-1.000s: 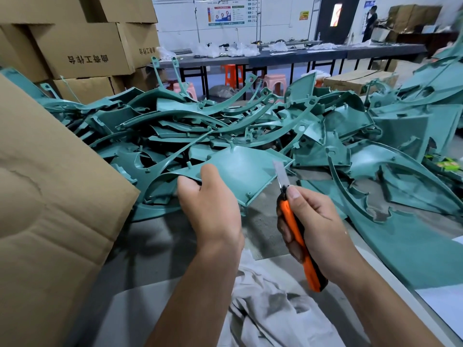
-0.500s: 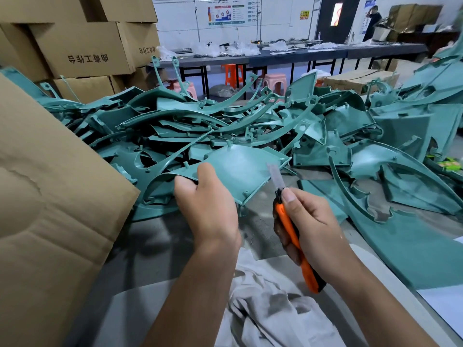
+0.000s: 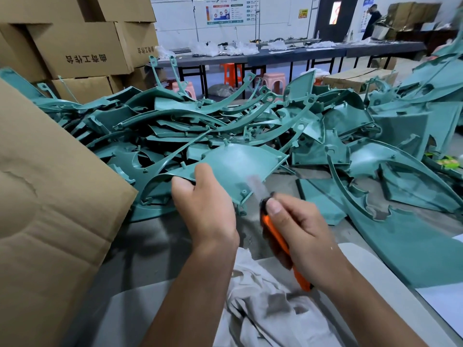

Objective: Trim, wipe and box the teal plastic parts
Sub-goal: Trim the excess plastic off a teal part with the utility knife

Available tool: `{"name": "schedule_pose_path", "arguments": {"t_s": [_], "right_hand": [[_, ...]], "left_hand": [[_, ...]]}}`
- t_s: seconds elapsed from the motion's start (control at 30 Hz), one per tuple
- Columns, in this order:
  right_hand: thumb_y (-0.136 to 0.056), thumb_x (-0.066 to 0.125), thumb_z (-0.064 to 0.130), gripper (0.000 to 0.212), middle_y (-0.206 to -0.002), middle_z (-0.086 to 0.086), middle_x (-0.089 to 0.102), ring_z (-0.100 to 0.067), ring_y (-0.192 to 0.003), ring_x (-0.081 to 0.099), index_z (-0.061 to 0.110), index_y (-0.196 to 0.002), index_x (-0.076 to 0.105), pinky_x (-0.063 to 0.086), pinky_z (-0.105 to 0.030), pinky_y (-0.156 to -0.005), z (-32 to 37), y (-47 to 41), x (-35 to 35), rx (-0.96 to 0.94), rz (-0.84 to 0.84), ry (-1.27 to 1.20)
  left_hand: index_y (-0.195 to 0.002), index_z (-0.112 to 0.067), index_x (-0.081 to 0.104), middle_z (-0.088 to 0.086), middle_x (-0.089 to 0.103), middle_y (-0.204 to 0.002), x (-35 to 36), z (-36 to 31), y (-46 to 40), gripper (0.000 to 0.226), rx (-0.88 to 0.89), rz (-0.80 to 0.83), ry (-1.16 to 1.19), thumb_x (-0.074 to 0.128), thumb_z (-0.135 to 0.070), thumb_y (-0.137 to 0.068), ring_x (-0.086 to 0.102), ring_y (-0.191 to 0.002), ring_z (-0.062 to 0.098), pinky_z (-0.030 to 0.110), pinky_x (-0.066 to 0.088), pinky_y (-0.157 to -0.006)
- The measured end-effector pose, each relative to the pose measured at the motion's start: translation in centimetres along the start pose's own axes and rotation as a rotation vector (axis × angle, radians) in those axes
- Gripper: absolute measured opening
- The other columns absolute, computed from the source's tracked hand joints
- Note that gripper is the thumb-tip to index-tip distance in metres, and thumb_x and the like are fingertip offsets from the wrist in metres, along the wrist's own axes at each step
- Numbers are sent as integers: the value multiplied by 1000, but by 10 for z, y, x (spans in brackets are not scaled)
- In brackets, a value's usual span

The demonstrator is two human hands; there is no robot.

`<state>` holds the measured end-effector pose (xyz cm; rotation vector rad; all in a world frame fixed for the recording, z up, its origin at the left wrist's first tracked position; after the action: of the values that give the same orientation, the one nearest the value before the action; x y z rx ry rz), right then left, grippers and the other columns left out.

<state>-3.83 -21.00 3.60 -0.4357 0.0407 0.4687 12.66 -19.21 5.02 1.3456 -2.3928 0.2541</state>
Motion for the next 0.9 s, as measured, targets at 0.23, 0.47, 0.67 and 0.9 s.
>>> {"name": "schedule_pose_path", "arguments": {"t_s": [0.23, 0.47, 0.67, 0.9], "right_hand": [[-106, 44, 47, 41, -57, -4, 45, -28, -51, 43, 23, -72, 45, 39, -51, -47, -2, -2, -20, -39, -290, 216], [-107, 46, 36, 40, -53, -8, 44, -29, -44, 43, 20, -70, 44, 34, -36, -46, 2, -2, -11, -104, -144, 179], [-107, 47, 32, 43, -51, -15, 48, -22, -37, 44, 7, -72, 46, 34, -28, -40, 1, -3, -20, -82, 23, 94], [-105, 51, 38, 48, -55, -11, 45, -33, -47, 43, 3, -72, 48, 37, -50, -46, 10, -2, -29, -216, -183, 188]], "left_hand": [[-80, -13, 43, 11, 58, -84, 3, 0, 3, 11, 9, 7, 21, 51, -15, -86, 52, -75, 22, 44, 47, -69], [-77, -17, 37, 10, 49, -80, 0, -2, 1, 19, -11, -14, -2, 51, -29, -74, 45, -72, 21, 42, 42, -63], [-81, -17, 38, 9, 47, -83, 1, 3, 2, 16, -38, -3, 5, 52, -17, -88, 43, -73, 20, 42, 41, -63], [-79, -17, 37, 9, 47, -83, 3, 2, 5, 17, -45, -2, 4, 52, -20, -87, 44, -74, 21, 43, 39, -65]]}}
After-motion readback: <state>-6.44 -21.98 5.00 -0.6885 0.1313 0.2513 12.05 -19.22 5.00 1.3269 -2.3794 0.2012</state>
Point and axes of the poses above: each hand's wrist, its own y-axis away from the middle knuckle, its own x-axis out of the palm, z = x × y, the point moved 7 cm from there along -y, towards the middle knuckle
